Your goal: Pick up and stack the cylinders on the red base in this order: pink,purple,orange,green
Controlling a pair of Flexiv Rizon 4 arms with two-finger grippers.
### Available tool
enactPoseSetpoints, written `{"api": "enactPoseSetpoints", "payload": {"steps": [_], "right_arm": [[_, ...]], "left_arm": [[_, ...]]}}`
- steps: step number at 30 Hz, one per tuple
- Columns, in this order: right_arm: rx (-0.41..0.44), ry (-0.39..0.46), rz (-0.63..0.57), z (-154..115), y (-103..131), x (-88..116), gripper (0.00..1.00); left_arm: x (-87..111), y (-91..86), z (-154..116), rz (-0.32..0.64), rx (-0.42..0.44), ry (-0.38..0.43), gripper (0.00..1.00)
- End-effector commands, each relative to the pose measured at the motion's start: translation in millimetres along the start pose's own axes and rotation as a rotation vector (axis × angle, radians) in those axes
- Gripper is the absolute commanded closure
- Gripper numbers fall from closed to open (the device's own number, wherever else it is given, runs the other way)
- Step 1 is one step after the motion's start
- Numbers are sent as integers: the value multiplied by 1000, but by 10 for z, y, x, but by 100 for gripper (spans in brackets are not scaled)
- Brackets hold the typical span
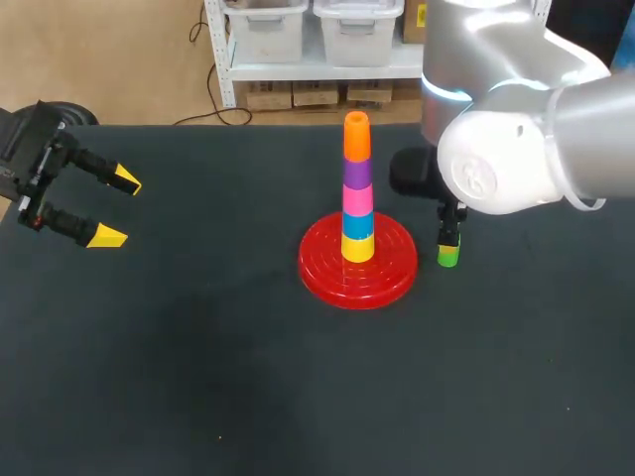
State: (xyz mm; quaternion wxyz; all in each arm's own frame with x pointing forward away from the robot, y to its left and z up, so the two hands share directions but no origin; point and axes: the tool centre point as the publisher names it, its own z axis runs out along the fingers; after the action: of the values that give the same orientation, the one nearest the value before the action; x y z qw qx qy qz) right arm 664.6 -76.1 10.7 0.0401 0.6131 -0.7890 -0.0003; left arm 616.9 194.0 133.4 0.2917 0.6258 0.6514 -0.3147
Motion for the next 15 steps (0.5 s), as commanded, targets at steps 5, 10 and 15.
{"api": "enactPoseSetpoints", "payload": {"steps": [5, 10, 15], "right_arm": [[17, 3, 25, -169, 73, 86, 100], [36, -4, 54, -380, 162, 176, 100], [64, -20, 74, -695, 231, 262, 100]], "left_arm": [[12, -8, 0, 3, -3, -3, 0], [12, -8, 0, 3, -3, -3, 0], [12, -8, 0, 3, -3, -3, 0]]}}
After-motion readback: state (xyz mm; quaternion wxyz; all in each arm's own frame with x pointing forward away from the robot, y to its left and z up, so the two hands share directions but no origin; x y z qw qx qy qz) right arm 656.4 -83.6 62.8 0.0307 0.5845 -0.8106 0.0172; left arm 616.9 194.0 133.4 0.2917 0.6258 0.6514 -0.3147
